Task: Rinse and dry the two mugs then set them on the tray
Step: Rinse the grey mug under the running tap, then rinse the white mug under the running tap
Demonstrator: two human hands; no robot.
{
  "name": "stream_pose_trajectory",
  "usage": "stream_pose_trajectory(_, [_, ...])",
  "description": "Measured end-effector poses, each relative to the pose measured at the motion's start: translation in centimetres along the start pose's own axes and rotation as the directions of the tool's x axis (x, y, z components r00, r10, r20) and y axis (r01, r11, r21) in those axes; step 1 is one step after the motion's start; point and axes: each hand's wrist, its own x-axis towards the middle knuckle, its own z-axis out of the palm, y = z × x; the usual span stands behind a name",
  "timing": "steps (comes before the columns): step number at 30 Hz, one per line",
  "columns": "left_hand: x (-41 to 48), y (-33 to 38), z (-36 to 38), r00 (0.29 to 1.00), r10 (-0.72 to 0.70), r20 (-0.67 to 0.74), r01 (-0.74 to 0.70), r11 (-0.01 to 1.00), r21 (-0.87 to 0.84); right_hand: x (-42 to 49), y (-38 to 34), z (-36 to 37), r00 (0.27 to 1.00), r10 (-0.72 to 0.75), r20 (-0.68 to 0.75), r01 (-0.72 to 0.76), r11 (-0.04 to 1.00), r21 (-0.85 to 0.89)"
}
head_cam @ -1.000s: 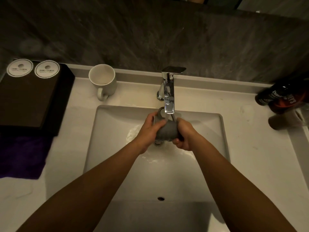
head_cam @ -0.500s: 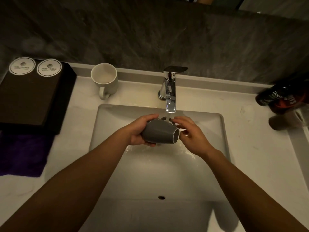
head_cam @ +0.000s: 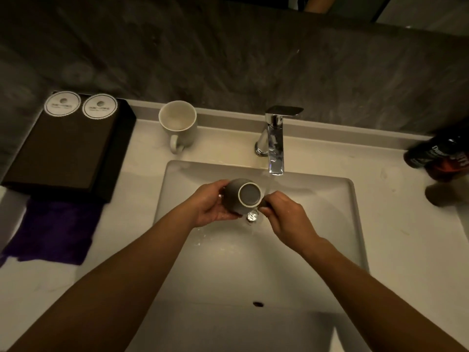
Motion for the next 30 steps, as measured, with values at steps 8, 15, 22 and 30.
stream_pose_trajectory(8, [-3.0, -0.4, -7.2, 0.474, 0.878, -0.072, -0.250, 0.212, 0.945, 3.6, -4.8, 3.9, 0.923, 0.341, -0.178, -0.307, 0.932, 0.195])
stream_pose_trajectory(15, [-3.1, -0.9, -14.6, 0.540, 0.838, -0.074, 0.126, 0.007, 0.992, 9.9, -7.1, 4.6, 0.863, 0.451, -0.230, -0.410, 0.889, 0.204])
stream_pose_trajectory(22, [-2.2, -1.4, -16.3, 0.565, 0.821, -0.086, 0.188, -0.027, 0.982, 13.9, -7.4, 4.8, 0.852, 0.480, -0.210, -0.463, 0.877, 0.127])
stream_pose_trajectory(30, [-2.0, -1.6, -16.6, 0.564, 0.822, -0.080, 0.184, -0.030, 0.983, 15.1, -6.8, 4.8, 0.834, 0.510, -0.213, -0.492, 0.860, 0.132])
